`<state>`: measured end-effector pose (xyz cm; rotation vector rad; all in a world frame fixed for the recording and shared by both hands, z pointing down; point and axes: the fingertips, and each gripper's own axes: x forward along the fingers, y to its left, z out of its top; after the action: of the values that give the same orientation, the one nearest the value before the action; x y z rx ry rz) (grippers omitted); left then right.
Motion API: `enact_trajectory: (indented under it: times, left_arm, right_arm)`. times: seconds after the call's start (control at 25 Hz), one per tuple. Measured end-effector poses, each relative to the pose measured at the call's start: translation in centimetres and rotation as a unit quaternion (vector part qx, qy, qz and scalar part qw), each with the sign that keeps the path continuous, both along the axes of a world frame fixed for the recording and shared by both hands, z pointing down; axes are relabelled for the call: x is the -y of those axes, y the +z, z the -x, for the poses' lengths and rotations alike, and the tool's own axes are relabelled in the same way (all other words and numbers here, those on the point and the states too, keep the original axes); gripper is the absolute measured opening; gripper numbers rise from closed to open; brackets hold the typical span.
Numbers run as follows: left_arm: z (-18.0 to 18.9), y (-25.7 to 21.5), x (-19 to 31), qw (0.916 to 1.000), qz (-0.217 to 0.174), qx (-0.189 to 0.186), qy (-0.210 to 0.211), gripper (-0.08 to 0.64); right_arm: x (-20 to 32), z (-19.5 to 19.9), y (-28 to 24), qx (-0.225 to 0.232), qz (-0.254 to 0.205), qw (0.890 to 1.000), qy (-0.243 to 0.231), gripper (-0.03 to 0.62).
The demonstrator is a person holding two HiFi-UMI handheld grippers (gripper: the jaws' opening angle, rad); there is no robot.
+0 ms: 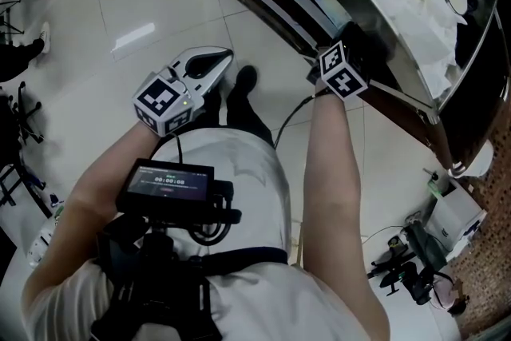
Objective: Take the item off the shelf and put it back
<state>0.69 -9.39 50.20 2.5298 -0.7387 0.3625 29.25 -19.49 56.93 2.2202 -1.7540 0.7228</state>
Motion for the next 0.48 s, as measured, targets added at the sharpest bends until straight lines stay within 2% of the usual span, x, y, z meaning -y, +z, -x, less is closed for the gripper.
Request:
enact_trajectory:
  times: [0.48]
  left_arm:
    - [0.1,0.1,-0.1,1.0,0.001,0.003,0.005,0.006]
  right_arm:
    - [-0.6,0.9,-1.6,0.003,-0.024,0.999,-0.024,0.006]
